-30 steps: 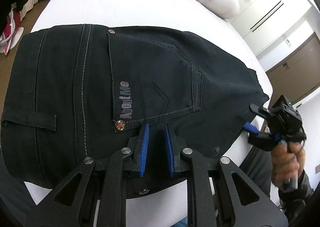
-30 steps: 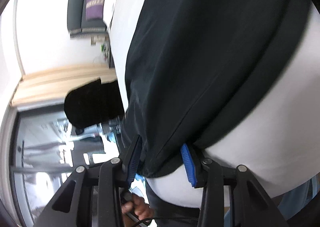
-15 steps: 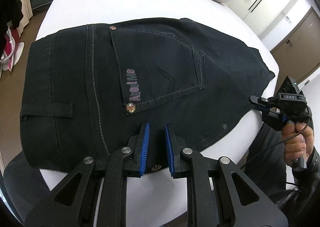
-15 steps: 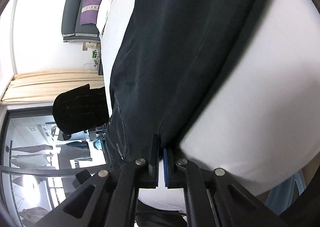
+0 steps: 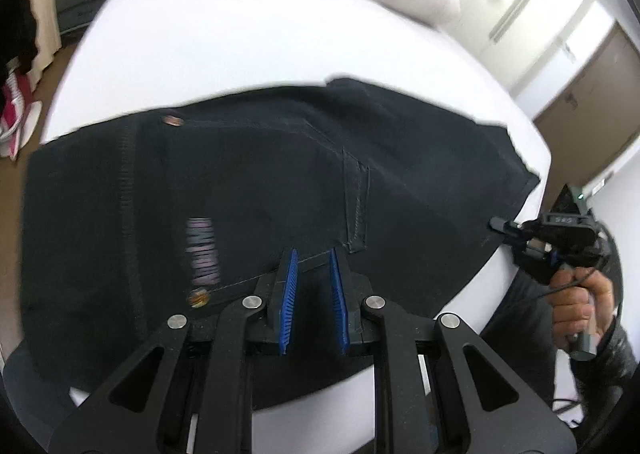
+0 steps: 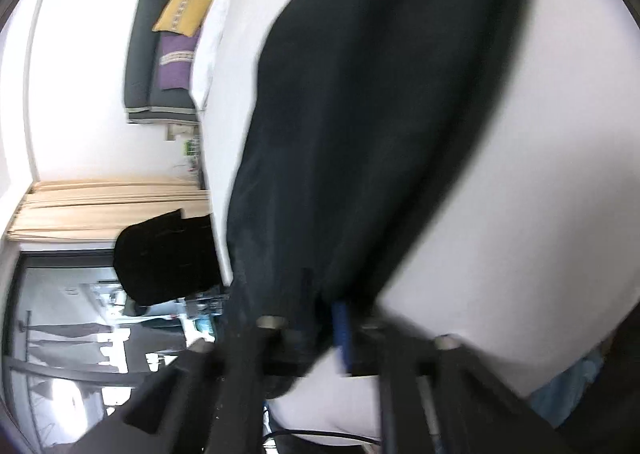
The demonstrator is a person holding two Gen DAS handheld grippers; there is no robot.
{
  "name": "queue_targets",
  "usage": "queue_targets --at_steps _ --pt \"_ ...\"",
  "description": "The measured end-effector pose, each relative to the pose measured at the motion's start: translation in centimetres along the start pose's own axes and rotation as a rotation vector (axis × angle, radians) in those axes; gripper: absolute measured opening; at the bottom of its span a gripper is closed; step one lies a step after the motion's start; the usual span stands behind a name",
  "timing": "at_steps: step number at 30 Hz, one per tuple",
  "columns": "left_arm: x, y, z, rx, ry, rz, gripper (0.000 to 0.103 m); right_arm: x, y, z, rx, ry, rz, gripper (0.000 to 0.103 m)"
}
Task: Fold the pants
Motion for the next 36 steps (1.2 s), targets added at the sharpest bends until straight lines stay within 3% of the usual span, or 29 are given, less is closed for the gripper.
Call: queue_targets --at_steps 2,5,7,9,11,13,15,19,21,23,26,27,28,32,35,36 --pt "-0.2 -0.3 -2.1 -0.048 0.013 0.008 0.016 0.4 -0.4 0.1 0.006 0.01 -0.003 0.001" --pt "-0.5 -0.5 -2.0 -0.032 -0.035 0.029 0.016 -0.2 -0.8 0.5 -0.008 -0.009 0.039 0.002" --pt "-1.2 -0.5 -1.9 -0.033 -0.053 0.031 0.016 -1.0 -0.8 1.4 -0.036 -0.047 0.068 0.014" --pt "-1.6 -0.7 -1.9 -0.025 -0.068 0.042 0.016 -2.0 -0.2 2.8 -0.029 -0.099 0.096 0.047" --pt "-1.9 -0.9 -1.9 -0.019 -0.072 0.049 0.016 -3.8 1.1 5.1 0.022 -0.215 0.155 0.061" --pt "-1.9 -1.1 -2.0 -0.018 -0.074 0.048 0.016 -5.7 2.3 6.8 0.07 -0.295 0.226 0.061" --pt "-2.4 -1.3 -1.9 -0.014 -0.082 0.05 0.016 -8.6 3.9 7.7 0.1 -0.322 0.329 0.058" --pt "-2.9 -1.4 -2.2 -0.009 -0.09 0.056 0.016 -12.0 7.5 3.8 -0.003 -0.38 0.479 0.039" --pt "-3.4 -1.7 -2.0 -0.008 -0.094 0.056 0.016 -11.7 9.6 1.0 -0.069 -0.423 0.466 0.024" --pt "-3.7 -1.7 -1.8 -0.009 -0.098 0.059 0.016 -10.5 12.1 -2.4 -0.15 -0.462 0.417 0.017" --pt "-4.0 -1.6 -1.5 -0.009 -0.103 0.06 0.016 -8.7 15.0 -5.4 -0.187 -0.496 0.372 0.012" --pt "-4.0 -1.6 -1.4 -0.009 -0.104 0.059 0.016 -8.3 16.0 -5.8 -0.165 -0.501 0.36 0.001" --pt "-4.1 -1.7 -1.5 -0.009 -0.105 0.059 0.016 -8.0 17.2 -6.0 -0.126 -0.489 0.36 0.0" --pt "-4.2 -1.7 -1.4 -0.006 -0.102 0.059 0.016 -7.4 21.2 -4.2 0.091 -0.439 0.305 0.0" --pt "-4.2 -1.9 -1.3 0.001 -0.101 0.062 0.016 -8.1 20.6 -0.7 0.255 -0.435 0.273 0.01" --pt "-4.2 -1.9 -1.3 0.003 -0.101 0.063 0.016 -8.5 19.9 0.0 0.264 -0.413 0.289 0.01"
Point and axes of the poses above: each gripper's, at about its wrist camera, not at the fingertips, and z roughly against the way its jaws point, x to its right, y to its top, the point moved 3 cm from there along -z, roughly the way its jaws point, and after that the axes turned 8 degrees about -x, right-handed, at the moved point
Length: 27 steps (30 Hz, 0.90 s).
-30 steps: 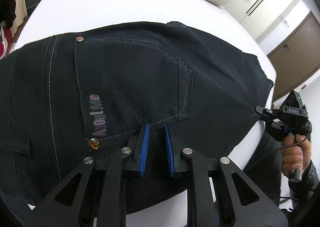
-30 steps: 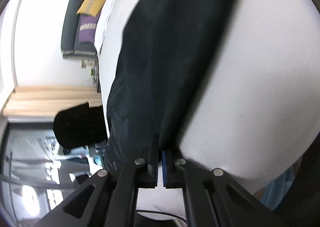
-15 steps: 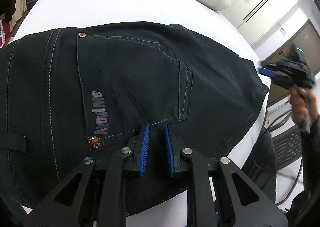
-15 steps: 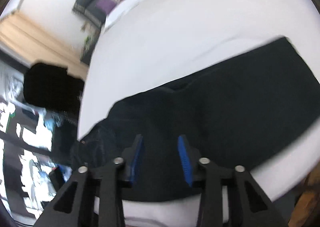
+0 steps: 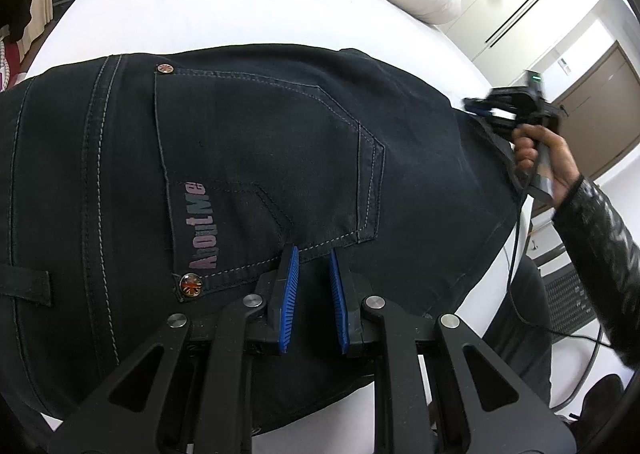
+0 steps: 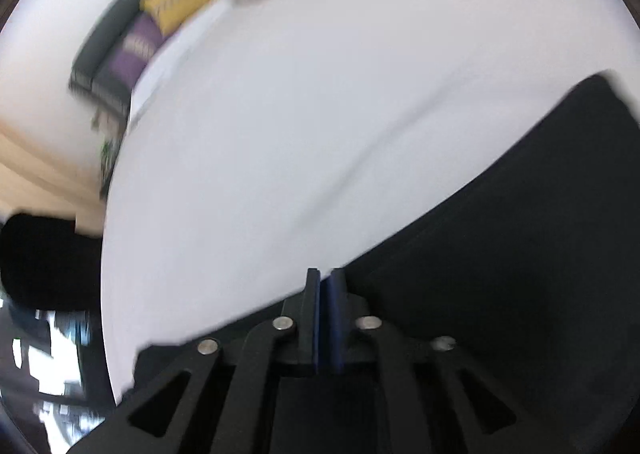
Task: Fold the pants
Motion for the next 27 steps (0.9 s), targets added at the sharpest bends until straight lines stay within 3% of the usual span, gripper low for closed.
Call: queue_targets --at_steps 2,5,8,10,12,16,18,20,22,25,27 --pt "0.0 -0.1 -0.1 0.003 0.005 -0.002 0.016 -1.5 -2.0 1.4 -0.027 0.071 0.037 0.01" --pt "0.2 -0.3 -0.2 0.005 0.017 -0.005 0.016 -5.2 -7.0 0.2 -0.195 0.188 0.155 0.01" --pt "0.5 -0.5 -0.2 0.001 0.032 -0.019 0.016 -6.8 -10.4 -3.0 -0.322 0.204 0.225 0.01" --pt "0.6 -0.7 -0.1 0.0 0.034 -0.025 0.016 -5.5 -10.0 -4.7 -0.345 0.193 0.177 0.002" --pt "0.6 -0.8 0.0 0.004 0.022 -0.018 0.016 -3.1 -8.0 -5.2 -0.313 0.222 0.064 0.0" --pt "0.4 -0.9 -0.2 0.011 0.002 -0.005 0.016 1.1 -1.8 -2.6 -0.072 -0.012 -0.021 0.0" --pt "0.5 -1.1 -0.2 0.013 0.0 -0.006 0.016 3.9 0.1 -0.5 0.007 -0.108 -0.128 0.004" --pt "0.5 -1.2 -0.2 0.016 0.001 -0.002 0.016 3.9 0.1 1.8 0.041 -0.048 -0.165 0.008" --pt "0.4 -1.3 -0.3 0.025 0.0 0.002 0.016 0.7 -1.5 2.1 0.0 0.043 -0.072 0.008" --pt "0.4 -1.5 -0.1 0.029 0.004 0.009 0.016 -7.6 -8.1 -1.2 -0.225 0.26 0.142 0.008" --pt "0.4 -1.7 0.0 0.026 0.012 0.008 0.016 -12.7 -11.8 -3.7 -0.356 0.321 0.278 0.008"
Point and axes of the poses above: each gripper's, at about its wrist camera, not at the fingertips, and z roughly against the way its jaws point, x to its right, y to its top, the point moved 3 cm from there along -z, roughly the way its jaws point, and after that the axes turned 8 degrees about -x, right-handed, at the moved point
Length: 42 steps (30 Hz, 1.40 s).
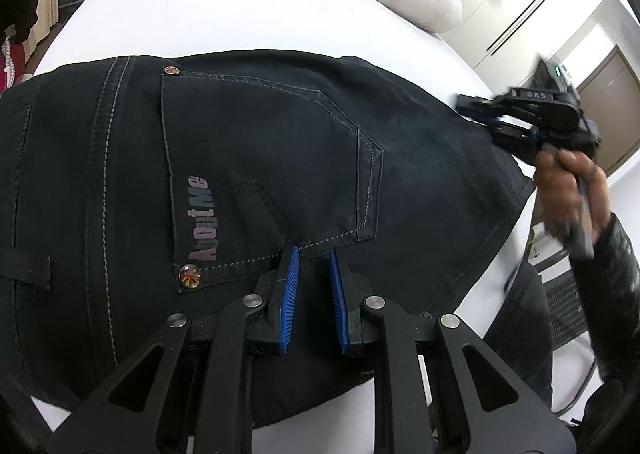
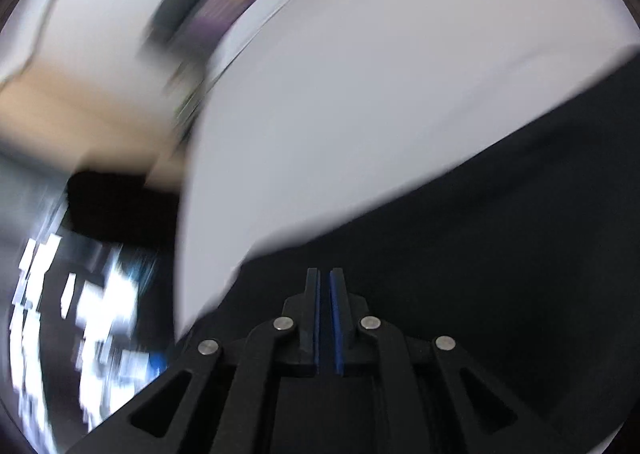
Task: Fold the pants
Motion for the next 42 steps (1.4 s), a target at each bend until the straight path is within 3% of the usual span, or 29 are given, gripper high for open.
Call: queue_targets --at_steps 3,5,7,8,11,14,16,18,20,22,23,24,28,30,33,39,40,41,42 --pt "-0.4 -0.6 0.8 0.006 0.001 0.013 0.016 -6.0 -0.7 -7.6 -0.173 0.015 0.148 0.008" --pt "-1.1 -1.0 1.4 0.017 -0.016 0.036 0.016 -7.1 -0.3 -11.1 -0.227 -0.012 0.162 0.008" --pt "-1.7 -1.4 1.8 0.026 -0.035 0.056 0.016 -5.1 2.0 -12.0 -0.186 -0.049 0.081 0.006" --pt "-1.9 -1.7 2.1 0.033 -0.037 0.059 0.016 -4.0 3.2 -11.8 -0.157 -0.033 0.012 0.0" --pt "-1.8 -2.0 2.6 0.044 -0.009 0.045 0.016 -0.1 5.1 -8.1 -0.001 -0.018 -0.193 0.0" --pt "-0.8 -1.7 3.2 0.072 0.059 0.009 0.016 -1.4 2.9 -4.8 0.062 -0.135 -0.113 0.014" --pt "-0.7 -1.2 4.0 0.113 0.054 0.003 0.016 -3.3 0.2 -4.2 0.02 0.021 -0.07 0.014" --pt "-1.3 -0.6 4.3 0.127 0.071 0.02 0.016 -4.9 -2.7 -5.1 -0.04 0.123 -0.031 0.022" --pt "-2.9 -0.4 3.7 0.1 0.114 0.064 0.016 -5.1 -5.0 -6.1 -0.073 0.15 0.007 0.03" --pt "-4.6 -0.6 3.3 0.087 0.133 0.101 0.016 -3.5 -6.4 -7.6 -0.104 0.13 -0.043 0.032" --pt "-5.3 -0.9 3.2 0.087 0.096 0.117 0.016 -2.0 -6.1 -7.7 -0.099 0.132 -0.089 0.029" --pt "-5.5 -1.0 3.4 0.092 0.089 0.118 0.016 -0.7 -5.0 -7.0 -0.087 0.148 -0.12 0.016" --pt "-5.2 -1.3 3.1 0.087 0.155 0.079 0.016 5.9 -1.2 -2.4 0.081 0.153 -0.287 0.009" --pt "-5.5 -1.5 3.0 0.086 0.163 0.083 0.016 10.7 -1.8 1.2 0.178 0.127 -0.364 0.0" --pt "-5.7 -1.2 2.8 0.081 0.154 0.092 0.016 16.2 -3.5 6.6 0.302 0.096 -0.438 0.0" --pt "-5.1 -0.6 2.1 0.068 0.167 0.102 0.016 24.3 -0.9 16.3 0.557 -0.121 -0.587 0.0" --pt "-5.1 -0.5 2.3 0.065 0.169 0.108 0.016 24.8 -1.2 18.1 0.604 -0.16 -0.626 0.002" --pt "-4.9 -0.5 2.6 0.061 0.176 0.117 0.016 24.7 -1.5 19.4 0.639 -0.177 -0.642 0.013" --pt "-4.4 -0.2 2.9 0.062 0.194 0.122 0.016 24.3 -2.3 20.9 0.682 -0.172 -0.633 0.032"
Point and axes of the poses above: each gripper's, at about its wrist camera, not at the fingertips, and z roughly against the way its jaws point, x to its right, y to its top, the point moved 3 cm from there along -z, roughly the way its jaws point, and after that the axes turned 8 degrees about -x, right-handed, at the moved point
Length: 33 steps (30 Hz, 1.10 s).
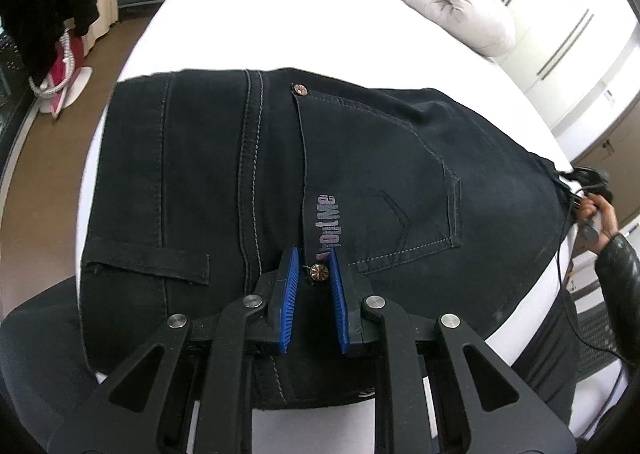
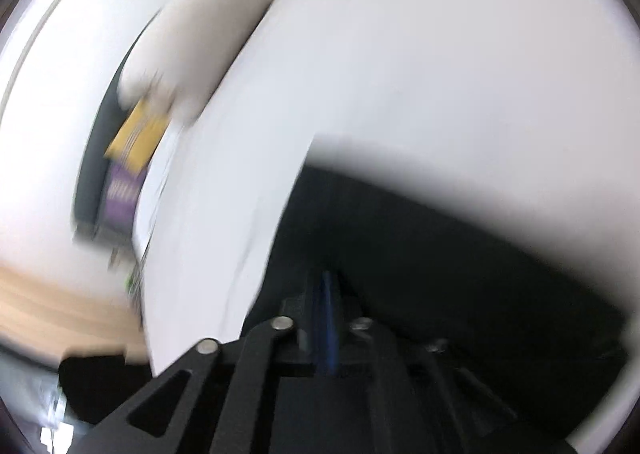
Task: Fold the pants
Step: 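Sweep the open right tool along the folded jeans edge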
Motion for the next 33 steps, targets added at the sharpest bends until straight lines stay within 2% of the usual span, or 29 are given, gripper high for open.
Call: queue_targets --at_steps 1,3,4,5,7,10,11,13,14,15,16,17,18,20,21,23,26,28,29,30,31,33 --pt "0.2 0.1 0.6 0.006 0.018 -0.004 0.016 0.0 -0.2 1.6 0.025 0.039 0.014 0.038" --pt "2.3 0.9 1.1 0.023 0.002 -0.038 0.016 -1.3 -2.5 2.9 -0.014 0.127 0.078 0.049" --pt "3.9 1.6 1.0 0.023 -0.02 -0.069 0.016 -1.1 -3.1 3.4 -0.063 0.172 0.114 0.049" --pt "5.5 2.2 0.8 0.019 -0.037 -0.104 0.016 -2.5 -6.1 2.8 -0.144 0.24 0.155 0.049" --pt "9.1 3.3 -0.4 -0.001 -0.062 -0.189 0.016 -5.1 -11.5 0.8 -0.3 0.319 0.217 0.049" --pt "13.5 4.6 -3.3 -0.061 -0.085 -0.281 0.016 -9.8 -19.6 -2.9 -0.504 0.368 0.291 0.049" --pt "14.2 4.9 -4.3 -0.071 -0.077 -0.297 0.016 -10.4 -21.3 -4.2 -0.559 0.36 0.309 0.049" --pt "14.3 5.6 -6.6 -0.111 -0.061 -0.273 0.016 -10.0 -21.7 -6.0 -0.597 0.316 0.337 0.049" --pt "13.8 5.7 -7.4 -0.129 -0.084 -0.244 0.016 -9.8 -21.7 -6.8 -0.606 0.294 0.332 0.044" --pt "13.2 5.8 -7.6 -0.127 -0.12 -0.219 0.016 -9.0 -21.0 -7.3 -0.604 0.289 0.304 0.027" --pt "12.6 5.9 -7.6 -0.123 -0.164 -0.195 0.016 -7.7 -19.3 -7.2 -0.588 0.275 0.265 0.019" --pt "12.1 5.9 -7.6 -0.125 -0.196 -0.179 0.016 -6.1 -16.7 -7.3 -0.541 0.256 0.212 0.005" --pt "11.9 5.8 -7.6 -0.126 -0.212 -0.173 0.016 -4.9 -14.5 -7.3 -0.498 0.256 0.169 0.0" --pt "11.7 5.8 -7.6 -0.126 -0.229 -0.166 0.016 -1.5 -10.7 -6.0 -0.409 0.284 0.073 0.0" --pt "11.5 5.8 -7.6 -0.124 -0.233 -0.162 0.016 -0.3 -8.0 -5.2 -0.352 0.272 0.047 0.0" --pt "11.0 5.5 -7.7 -0.12 -0.251 -0.146 0.016 1.4 -4.5 -4.0 -0.226 0.201 0.038 0.0" --pt "10.5 5.4 -8.0 -0.12 -0.274 -0.128 0.016 6.4 1.9 1.4 -0.06 0.078 -0.017 0.001" --pt "10.3 5.3 -8.2 -0.116 -0.273 -0.129 0.016 8.5 4.2 6.3 0.015 0.049 -0.014 0.017" --pt "10.2 4.9 -8.0 -0.114 -0.272 -0.13 0.016 8.8 4.2 8.7 0.06 0.041 -0.001 0.05" --pt "10.2 4.9 -8.1 -0.111 -0.27 -0.131 0.016 9.6 4.1 10.6 0.092 0.05 0.002 0.074" --pt "10.2 4.8 -8.2 -0.108 -0.268 -0.13 0.016 10.1 3.4 12.4 0.11 0.081 0.009 0.078" --pt "10.2 4.6 -8.6 -0.106 -0.266 -0.129 0.016 10.5 0.9 13.7 0.079 0.134 0.012 0.078"
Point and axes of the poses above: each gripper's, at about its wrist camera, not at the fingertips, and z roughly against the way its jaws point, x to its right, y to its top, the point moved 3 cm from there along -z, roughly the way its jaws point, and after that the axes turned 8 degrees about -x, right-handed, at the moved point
